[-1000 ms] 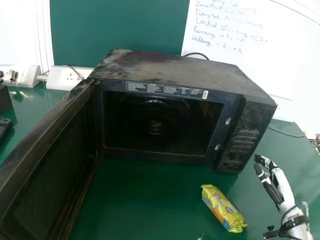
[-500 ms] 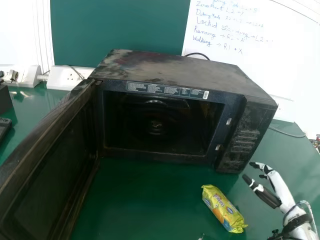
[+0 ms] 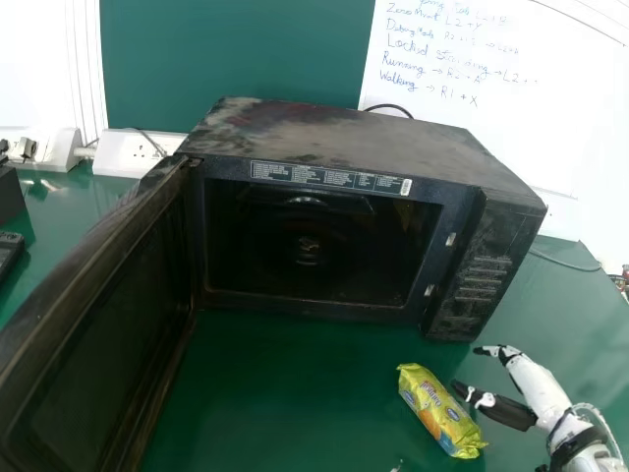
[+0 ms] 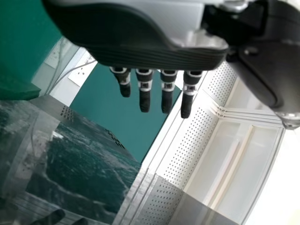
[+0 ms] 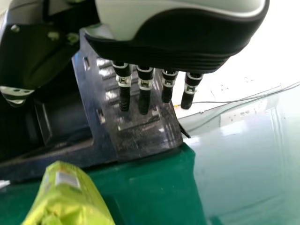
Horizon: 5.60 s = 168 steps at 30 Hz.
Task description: Put biscuit inside oven
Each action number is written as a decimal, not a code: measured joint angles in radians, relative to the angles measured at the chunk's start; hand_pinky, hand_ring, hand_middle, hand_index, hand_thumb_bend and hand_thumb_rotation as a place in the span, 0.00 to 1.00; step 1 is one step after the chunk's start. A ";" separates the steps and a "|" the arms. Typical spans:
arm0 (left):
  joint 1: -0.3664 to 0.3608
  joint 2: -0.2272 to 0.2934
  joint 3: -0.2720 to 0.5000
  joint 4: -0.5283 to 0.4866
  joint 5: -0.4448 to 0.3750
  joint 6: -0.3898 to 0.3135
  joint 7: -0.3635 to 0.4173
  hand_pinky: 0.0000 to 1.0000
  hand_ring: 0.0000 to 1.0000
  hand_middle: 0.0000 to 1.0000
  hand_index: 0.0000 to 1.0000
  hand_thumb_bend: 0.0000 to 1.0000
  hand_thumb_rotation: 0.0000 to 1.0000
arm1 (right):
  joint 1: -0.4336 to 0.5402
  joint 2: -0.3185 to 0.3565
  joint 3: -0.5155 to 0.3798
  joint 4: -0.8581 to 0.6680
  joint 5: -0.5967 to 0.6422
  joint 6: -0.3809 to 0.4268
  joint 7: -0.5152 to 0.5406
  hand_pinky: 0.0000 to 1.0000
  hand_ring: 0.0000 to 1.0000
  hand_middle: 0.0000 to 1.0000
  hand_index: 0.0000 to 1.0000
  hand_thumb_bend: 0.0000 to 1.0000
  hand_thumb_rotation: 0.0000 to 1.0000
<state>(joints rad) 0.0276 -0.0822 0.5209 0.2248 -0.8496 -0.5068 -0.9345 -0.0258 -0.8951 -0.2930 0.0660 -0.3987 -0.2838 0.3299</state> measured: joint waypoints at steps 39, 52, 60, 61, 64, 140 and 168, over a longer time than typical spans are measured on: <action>0.021 0.001 -0.046 -0.013 0.005 -0.035 0.026 0.90 0.95 0.97 0.91 0.95 0.65 | 0.157 -0.056 -0.065 -0.394 -0.146 0.240 0.139 0.80 0.83 0.87 0.86 1.00 0.53; 0.023 0.001 -0.069 -0.010 0.003 -0.053 0.023 0.91 0.95 0.98 0.92 0.95 0.65 | 0.228 -0.001 -0.078 -0.489 -0.380 0.237 0.014 0.85 0.84 0.87 0.87 1.00 0.51; 0.033 0.001 -0.081 -0.023 -0.002 -0.044 0.021 0.92 0.95 0.97 0.91 0.95 0.64 | 0.244 0.040 -0.050 -0.521 -0.515 0.254 -0.006 0.87 0.86 0.89 0.87 1.00 0.54; 0.034 0.001 -0.081 -0.024 -0.002 -0.042 0.021 0.92 0.96 0.97 0.91 0.95 0.64 | 0.245 0.048 -0.045 -0.522 -0.522 0.254 -0.015 0.87 0.86 0.89 0.87 1.00 0.54; 0.034 0.001 -0.082 -0.024 -0.002 -0.043 0.020 0.91 0.95 0.97 0.91 0.96 0.64 | 0.249 0.078 -0.026 -0.523 -0.556 0.253 -0.047 0.83 0.85 0.88 0.86 1.00 0.54; 0.095 0.004 -0.162 -0.069 -0.025 -0.067 0.019 0.90 0.94 0.96 0.90 0.94 0.62 | 0.081 0.060 0.273 -0.155 -0.662 0.199 -0.375 0.90 0.84 0.87 0.86 0.91 0.57; 0.129 0.009 -0.212 -0.101 -0.027 -0.075 0.046 0.89 0.93 0.96 0.90 0.94 0.63 | 0.093 0.043 0.282 -0.149 -0.608 0.129 -0.440 0.67 0.78 0.82 0.81 0.98 0.39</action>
<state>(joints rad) 0.1563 -0.0731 0.3090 0.1235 -0.8763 -0.5815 -0.8882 0.0673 -0.8519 -0.0109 -0.0826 -1.0063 -0.1550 -0.1103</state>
